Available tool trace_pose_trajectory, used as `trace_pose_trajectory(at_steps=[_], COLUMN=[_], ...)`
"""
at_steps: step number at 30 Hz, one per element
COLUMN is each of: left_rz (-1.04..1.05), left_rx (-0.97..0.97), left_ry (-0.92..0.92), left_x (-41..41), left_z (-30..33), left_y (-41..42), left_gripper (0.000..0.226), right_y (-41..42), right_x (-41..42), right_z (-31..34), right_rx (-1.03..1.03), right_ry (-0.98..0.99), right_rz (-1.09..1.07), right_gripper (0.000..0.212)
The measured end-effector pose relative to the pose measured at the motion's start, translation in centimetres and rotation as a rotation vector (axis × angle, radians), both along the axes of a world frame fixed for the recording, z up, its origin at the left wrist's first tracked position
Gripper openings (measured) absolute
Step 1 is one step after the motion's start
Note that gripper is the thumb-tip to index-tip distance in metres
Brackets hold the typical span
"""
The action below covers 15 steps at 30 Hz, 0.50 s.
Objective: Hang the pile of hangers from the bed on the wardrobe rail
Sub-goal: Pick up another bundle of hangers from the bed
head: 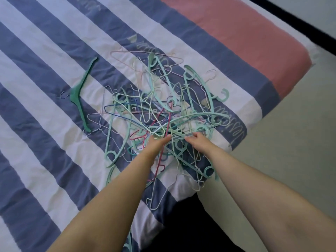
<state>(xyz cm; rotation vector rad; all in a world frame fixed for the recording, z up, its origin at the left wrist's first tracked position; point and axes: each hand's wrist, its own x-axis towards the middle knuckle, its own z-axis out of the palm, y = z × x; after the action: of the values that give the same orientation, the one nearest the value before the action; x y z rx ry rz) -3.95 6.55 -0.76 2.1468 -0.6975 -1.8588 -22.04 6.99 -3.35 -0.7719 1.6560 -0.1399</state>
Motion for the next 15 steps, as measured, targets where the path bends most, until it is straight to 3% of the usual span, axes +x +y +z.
trace_pose_trajectory(at_steps=[3, 7, 9, 11, 13, 15], left_rz=[-0.104, -0.422, -0.581, -0.628, -0.592, -0.617], left_rx=[0.072, 0.055, -0.027, -0.004, 0.065, 0.090], left_ry=[-0.242, -0.519, -0.611, -0.552, -0.447, -0.379], left_x=[0.4, 0.8, 1.1, 1.8, 2.8, 4.0], left_z=[-3.8, -6.3, -7.0, -8.0, -9.1, -10.2], left_y=[-0.9, -1.5, -1.7, -2.6, -3.8, -4.6], left_gripper=[0.118, 0.111, 0.108, 0.114, 0.127, 0.126], right_y=[-0.8, -2.4, -3.2, -3.7, -3.6, -3.1], right_x=[-0.7, -1.5, -1.4, -1.2, -0.8, -0.6], right_z=[-3.0, -5.6, -6.6, -7.7, -8.8, -9.8], right_rx=[-0.010, -0.007, 0.016, 0.125, 0.242, 0.286], right_ry=[0.132, 0.272, 0.387, 0.458, 0.404, 0.321], right_rz=[0.187, 0.328, 0.290, 0.234, 0.290, 0.271], right_gripper=[0.074, 0.078, 0.080, 0.088, 0.095, 0.105])
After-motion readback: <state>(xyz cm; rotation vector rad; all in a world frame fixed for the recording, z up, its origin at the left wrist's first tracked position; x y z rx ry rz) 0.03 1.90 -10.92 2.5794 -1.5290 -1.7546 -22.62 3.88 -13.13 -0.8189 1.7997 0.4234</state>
